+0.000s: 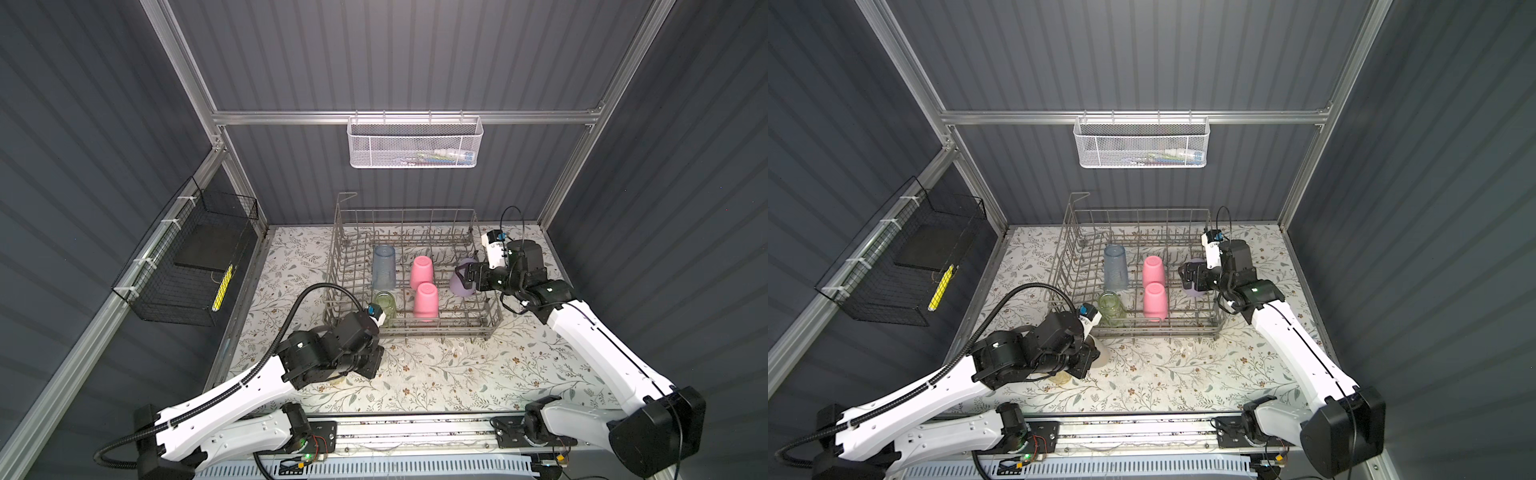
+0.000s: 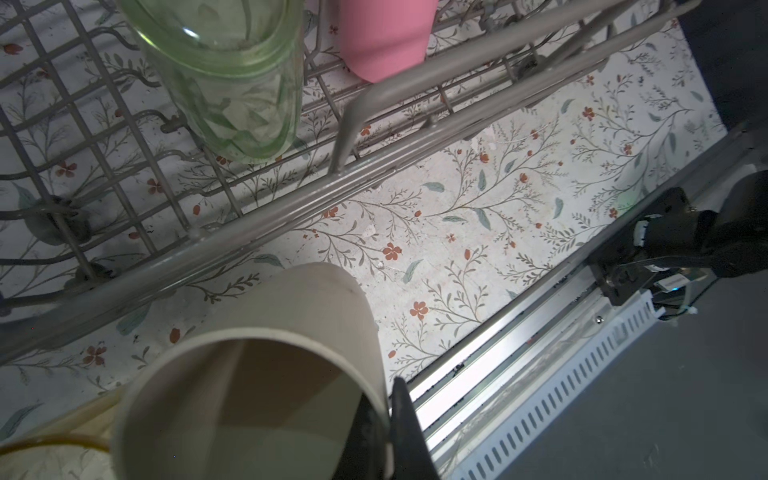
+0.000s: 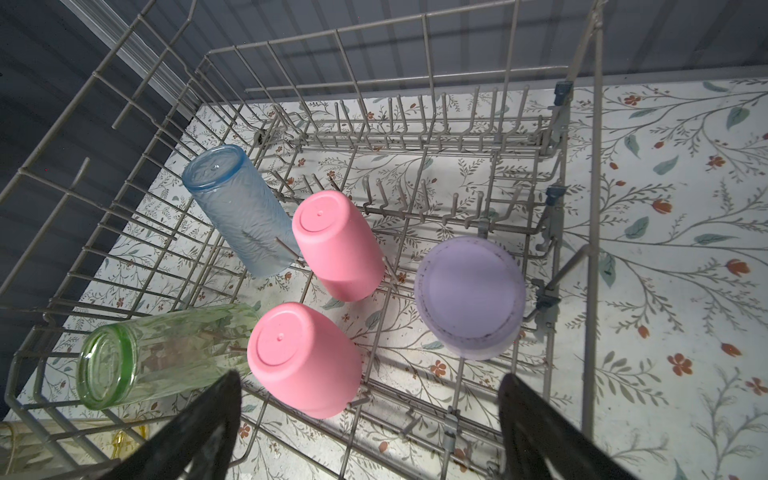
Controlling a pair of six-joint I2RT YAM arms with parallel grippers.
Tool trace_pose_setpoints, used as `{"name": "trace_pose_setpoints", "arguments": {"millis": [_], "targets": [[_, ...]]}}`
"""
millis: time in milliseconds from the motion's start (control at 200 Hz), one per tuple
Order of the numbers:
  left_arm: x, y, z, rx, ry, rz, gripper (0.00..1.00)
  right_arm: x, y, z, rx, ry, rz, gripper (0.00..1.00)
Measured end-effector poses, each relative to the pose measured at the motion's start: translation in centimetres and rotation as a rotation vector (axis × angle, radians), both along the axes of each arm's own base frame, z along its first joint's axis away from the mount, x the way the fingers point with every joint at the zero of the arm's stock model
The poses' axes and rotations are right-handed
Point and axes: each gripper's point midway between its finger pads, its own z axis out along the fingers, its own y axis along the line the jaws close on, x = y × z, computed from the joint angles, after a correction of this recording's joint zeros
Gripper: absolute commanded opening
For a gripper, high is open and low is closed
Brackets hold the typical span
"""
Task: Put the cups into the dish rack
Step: 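Lower the left gripper into the beige cup and grasp its rim, then lift the beige cup over the rack toward the right gripper with the left gripper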
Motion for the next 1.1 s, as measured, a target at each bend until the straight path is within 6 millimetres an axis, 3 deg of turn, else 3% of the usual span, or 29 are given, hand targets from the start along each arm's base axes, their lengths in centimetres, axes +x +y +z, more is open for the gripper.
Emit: {"name": "trace_pose_setpoints", "arguments": {"millis": [300,565,771,1101], "targets": [[-1.2,1.6,5.7,-0.152,-0.087,-0.024,0.0,-0.5,0.6,0.6,0.045,0.003,0.02,0.96],[-1.9,3.3,12.4,-0.36,-0.256,-0.042,0.0,-2.0,2.1,4.6,0.204,-0.057,0.107,0.96],[-0.9,1.4,14.2,-0.408,-0.34,-0.081,0.0,-3.8,3.5,8.0,0.384,-0.098,0.234,0.97],[0.7,-3.4,16.7,-0.526,-0.485,-0.182,0.0,-6.0,5.8,7.7,0.587,-0.006,0.414,0.97]]}}
